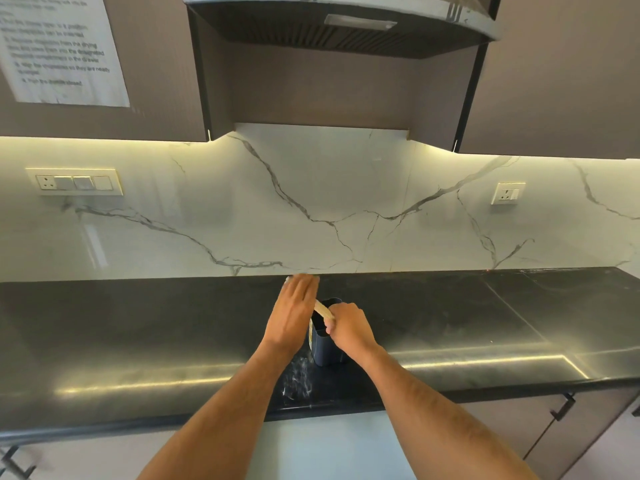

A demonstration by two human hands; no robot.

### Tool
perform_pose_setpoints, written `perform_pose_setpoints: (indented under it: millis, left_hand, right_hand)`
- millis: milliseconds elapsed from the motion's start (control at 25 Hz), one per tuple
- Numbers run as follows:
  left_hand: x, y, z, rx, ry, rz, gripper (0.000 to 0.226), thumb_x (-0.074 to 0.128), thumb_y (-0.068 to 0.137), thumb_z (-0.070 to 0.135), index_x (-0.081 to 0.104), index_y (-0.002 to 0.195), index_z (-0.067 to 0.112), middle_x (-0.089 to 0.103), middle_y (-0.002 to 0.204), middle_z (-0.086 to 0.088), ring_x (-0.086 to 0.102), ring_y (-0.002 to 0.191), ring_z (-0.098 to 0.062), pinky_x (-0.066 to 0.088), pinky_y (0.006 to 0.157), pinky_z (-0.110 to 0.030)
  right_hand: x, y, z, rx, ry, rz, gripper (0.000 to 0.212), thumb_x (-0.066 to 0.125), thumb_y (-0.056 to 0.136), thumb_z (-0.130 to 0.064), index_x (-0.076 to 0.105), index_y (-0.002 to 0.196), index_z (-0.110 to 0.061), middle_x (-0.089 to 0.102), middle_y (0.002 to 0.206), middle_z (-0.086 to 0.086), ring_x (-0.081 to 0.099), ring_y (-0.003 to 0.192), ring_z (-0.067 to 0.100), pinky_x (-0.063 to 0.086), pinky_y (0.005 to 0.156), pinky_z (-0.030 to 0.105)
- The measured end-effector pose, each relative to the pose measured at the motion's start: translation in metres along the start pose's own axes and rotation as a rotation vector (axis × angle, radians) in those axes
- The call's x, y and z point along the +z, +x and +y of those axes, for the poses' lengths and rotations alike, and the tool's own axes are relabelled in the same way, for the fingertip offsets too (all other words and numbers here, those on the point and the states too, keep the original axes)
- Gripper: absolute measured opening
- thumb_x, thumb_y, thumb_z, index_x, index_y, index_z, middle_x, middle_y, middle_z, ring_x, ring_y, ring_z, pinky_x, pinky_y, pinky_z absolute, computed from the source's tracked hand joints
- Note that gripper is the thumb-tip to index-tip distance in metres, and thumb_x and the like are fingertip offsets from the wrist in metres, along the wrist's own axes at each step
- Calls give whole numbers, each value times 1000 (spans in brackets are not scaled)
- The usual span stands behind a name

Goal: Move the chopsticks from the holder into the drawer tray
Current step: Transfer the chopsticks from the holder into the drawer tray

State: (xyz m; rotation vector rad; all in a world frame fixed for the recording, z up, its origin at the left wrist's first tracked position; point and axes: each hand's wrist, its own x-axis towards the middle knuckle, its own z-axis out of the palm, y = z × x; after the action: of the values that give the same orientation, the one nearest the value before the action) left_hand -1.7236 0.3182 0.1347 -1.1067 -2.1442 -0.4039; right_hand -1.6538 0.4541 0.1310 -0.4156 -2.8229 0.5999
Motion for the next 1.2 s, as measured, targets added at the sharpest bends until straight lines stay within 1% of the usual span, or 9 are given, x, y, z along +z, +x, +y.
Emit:
perform_pose_setpoints:
  millis: [120, 240, 360, 440, 560, 720, 880, 1040, 1200]
  left_hand:
    - [-5, -2, 14, -508, -416, 98, 62, 68, 92, 6, 42, 149, 6, 51, 147, -10, 45, 139, -27, 41, 113, -41]
    - [0, 4, 23, -841, -895, -74, 43, 71, 94, 19, 61, 134, 8, 70, 124, -6, 66, 114, -18, 54, 95, -28]
    - [1, 5, 37, -884, -1213, -253, 19, 68, 96, 19, 74, 111, 9, 78, 93, -10, 73, 76, -17, 57, 61, -23]
    - [-1, 6, 45, -936, -1307, -255, 16, 66, 96, 17, 75, 106, 8, 79, 92, -7, 75, 73, -18, 57, 58, -25]
    - [1, 4, 64, -1012, -1335, -247, 14, 67, 95, 14, 75, 102, 5, 78, 86, -10, 68, 57, -14, 53, 48, -24]
    - [6, -4, 90, -1154, -1313, -139, 9, 67, 94, 6, 74, 100, 4, 79, 87, -12, 77, 80, -24, 63, 73, -37]
    - [2, -11, 99, -1057, -1189, -243, 9, 67, 94, 6, 76, 98, 5, 79, 87, -10, 77, 84, -20, 61, 82, -37]
    - [-4, -13, 115, -930, -1189, -400, 12, 63, 97, 4, 75, 96, 3, 78, 88, -11, 77, 84, -22, 63, 81, -38]
    - [-10, -15, 119, -865, -1196, -471, 13, 61, 98, 4, 74, 100, 2, 78, 92, -13, 77, 88, -24, 62, 83, -41]
  right_hand:
    - [4, -4, 3, 257, 621, 38, 16, 62, 99, -11, 74, 90, -5, 76, 81, 14, 77, 74, 26, 65, 73, 40]
    - [6, -14, 4, 286, 984, -20, 14, 62, 101, -11, 74, 98, -4, 77, 86, 19, 79, 80, 29, 65, 79, 45]
    - [7, -23, 5, 284, 1119, -105, 15, 59, 102, -10, 73, 103, -9, 79, 89, 13, 79, 82, 29, 66, 75, 42]
    - [7, -29, 8, 283, 1165, -127, 16, 58, 103, -10, 72, 106, -15, 80, 91, 9, 79, 82, 29, 65, 71, 38]
    - [3, -37, 23, 244, 1111, -168, 13, 59, 102, -15, 72, 107, -14, 80, 92, 10, 79, 84, 28, 65, 81, 45]
    - [-7, -50, 53, 192, 663, -167, 27, 74, 93, -28, 72, 115, -12, 78, 94, 5, 75, 90, 17, 62, 89, 43]
    - [-35, -53, 71, 31, 726, 104, 70, 78, 89, -15, 44, 151, -19, 68, 121, 3, 70, 103, 10, 58, 88, 22]
    - [-59, -46, 64, -145, 761, 168, 66, 77, 88, -2, 53, 147, -17, 69, 128, 3, 71, 108, 9, 58, 86, 17]
    - [-64, -50, 65, -158, 682, 230, 50, 78, 86, -1, 66, 134, -12, 75, 121, 7, 71, 91, -4, 57, 79, 10]
